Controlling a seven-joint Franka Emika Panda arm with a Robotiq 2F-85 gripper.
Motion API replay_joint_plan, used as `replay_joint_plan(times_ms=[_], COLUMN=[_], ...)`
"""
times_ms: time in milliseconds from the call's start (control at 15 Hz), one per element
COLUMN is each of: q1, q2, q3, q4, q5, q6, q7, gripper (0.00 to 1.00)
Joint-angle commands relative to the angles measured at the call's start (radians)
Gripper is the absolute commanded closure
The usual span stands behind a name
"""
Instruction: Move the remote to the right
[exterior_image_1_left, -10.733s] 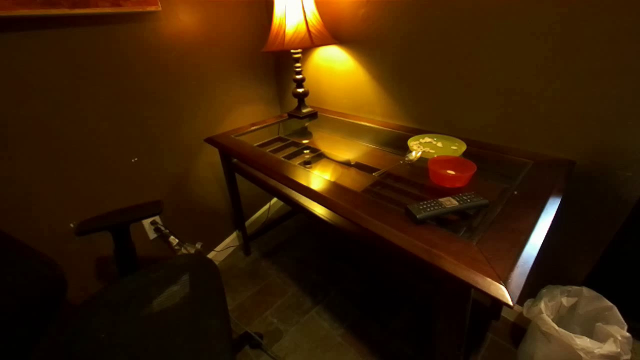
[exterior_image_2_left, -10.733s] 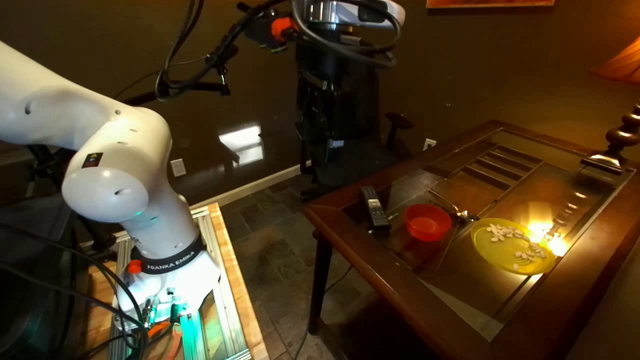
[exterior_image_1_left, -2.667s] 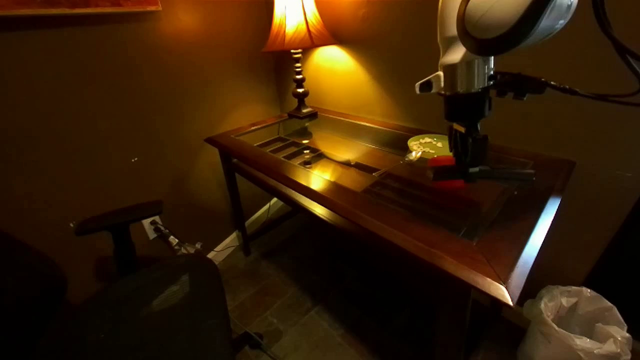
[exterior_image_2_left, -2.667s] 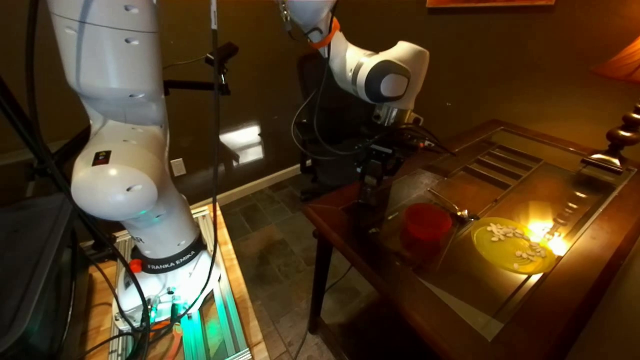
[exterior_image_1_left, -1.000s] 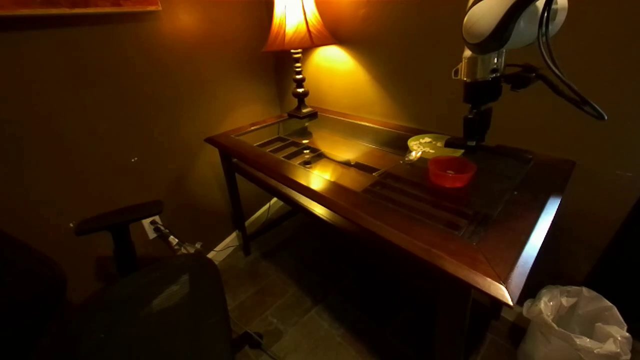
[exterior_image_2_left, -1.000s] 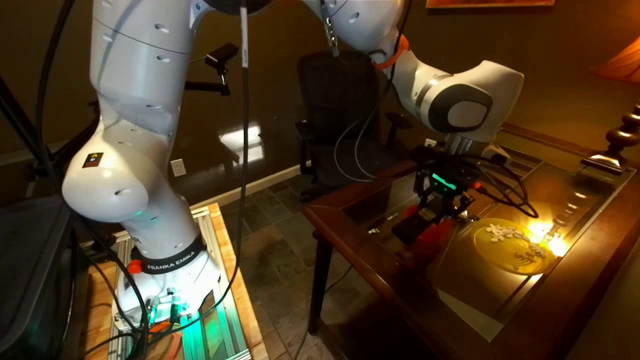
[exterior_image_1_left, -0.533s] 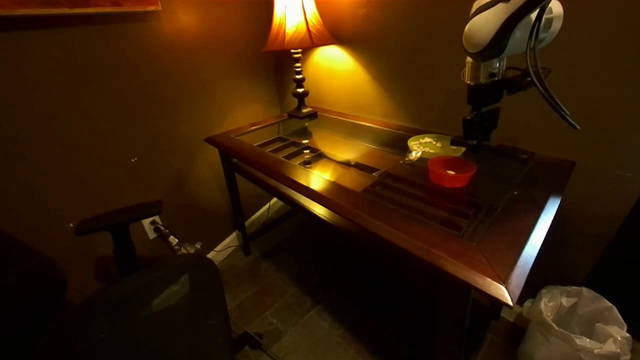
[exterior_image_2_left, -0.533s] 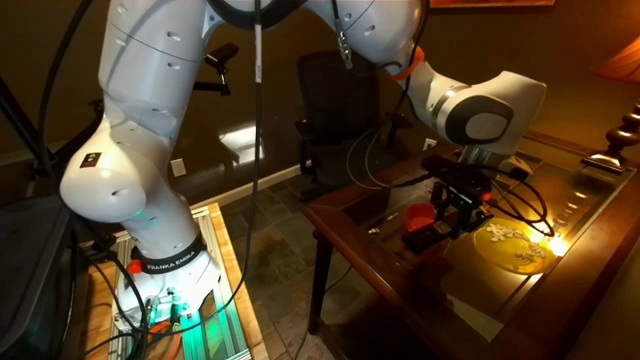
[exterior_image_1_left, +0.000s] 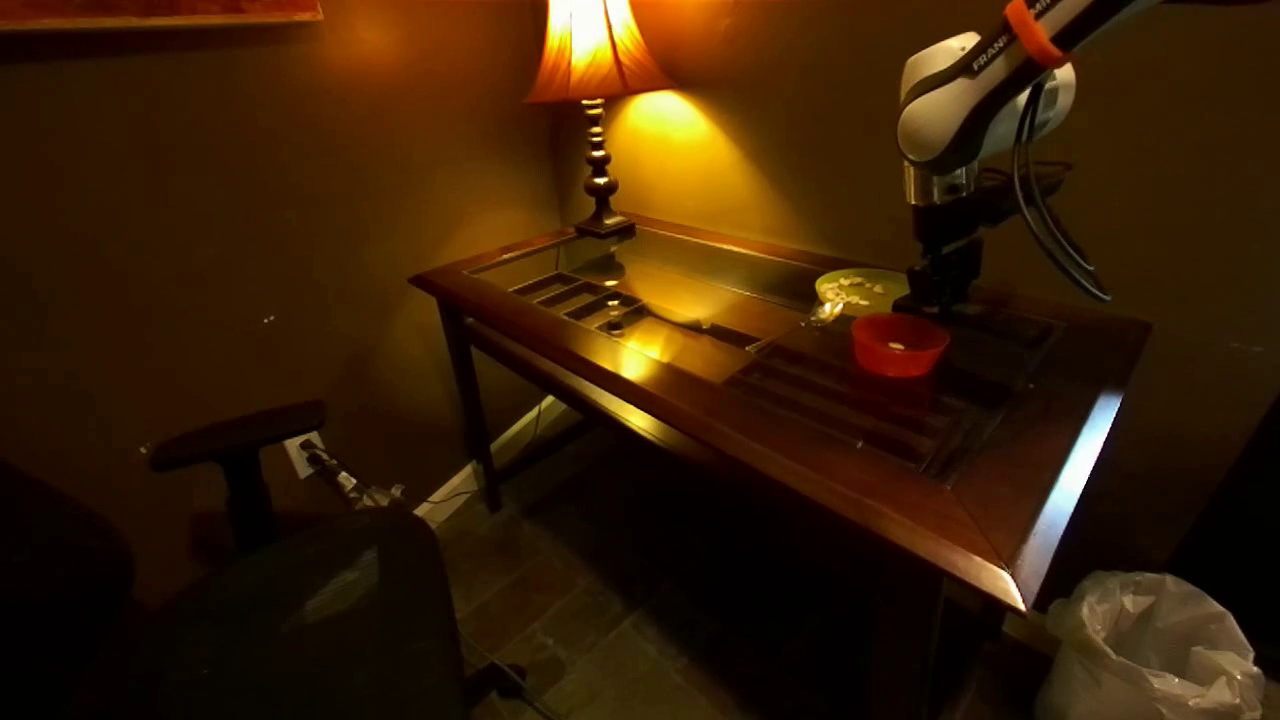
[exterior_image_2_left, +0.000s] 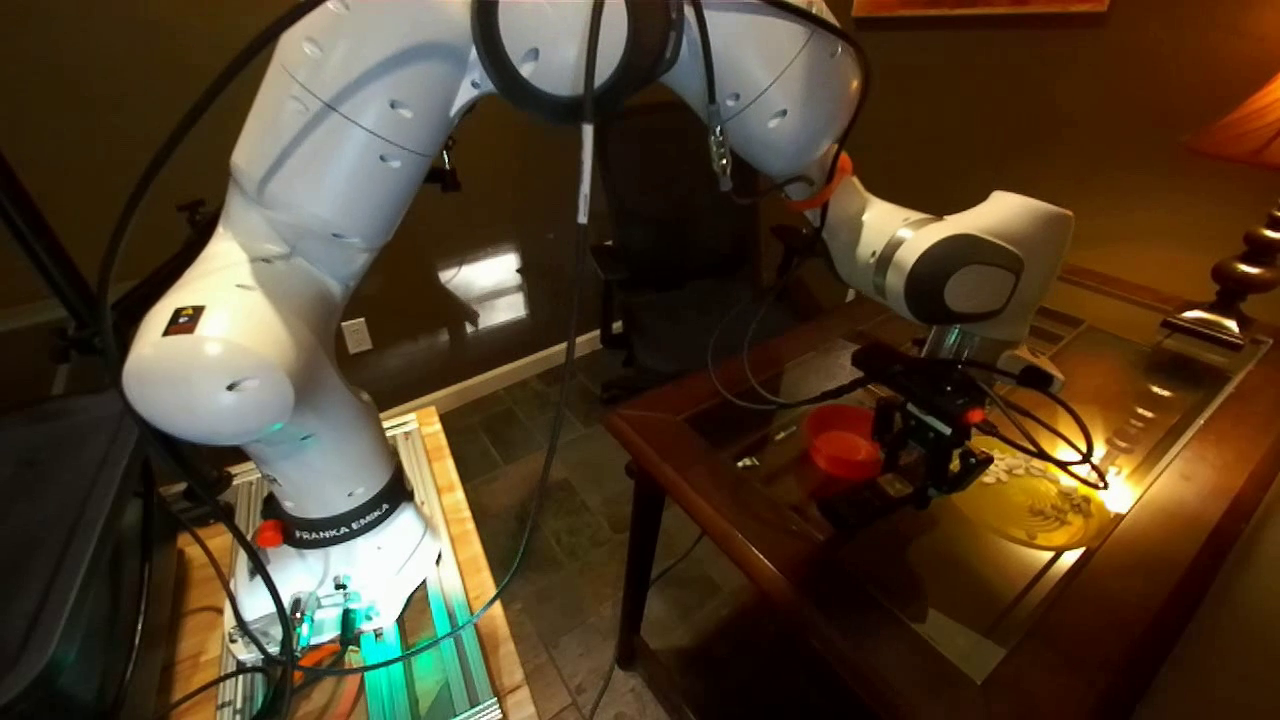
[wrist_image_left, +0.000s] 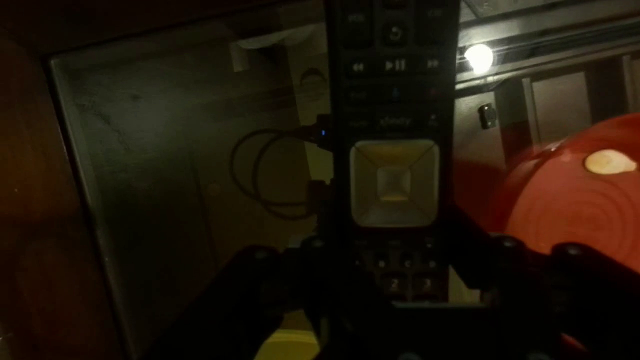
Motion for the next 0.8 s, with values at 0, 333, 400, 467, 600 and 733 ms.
replay_joint_plan(times_ms=[0, 333, 400, 467, 600, 733], q1=[0.022, 0.038, 0.045, 0.050, 0.061, 0.066], q2=[0.052, 0.053, 0.052, 0.051, 0.050, 0.051], q3=[-0.008, 0.014, 0.017, 0.021, 0.029, 0.040], q4=[0.066, 0.071, 0.067, 0.063, 0.059, 0.054], q5=[-0.057, -0.086, -0.092, -0.096, -0.106, -0.110], q6=[-0.007, -0.009, -0.010, -0.009, -0.009, -0.008], q7=[0.022, -0.019, -0.024, -0.029, -0.040, -0.062], gripper=[0.71, 0.71, 0.71, 0.71, 0.71, 0.71])
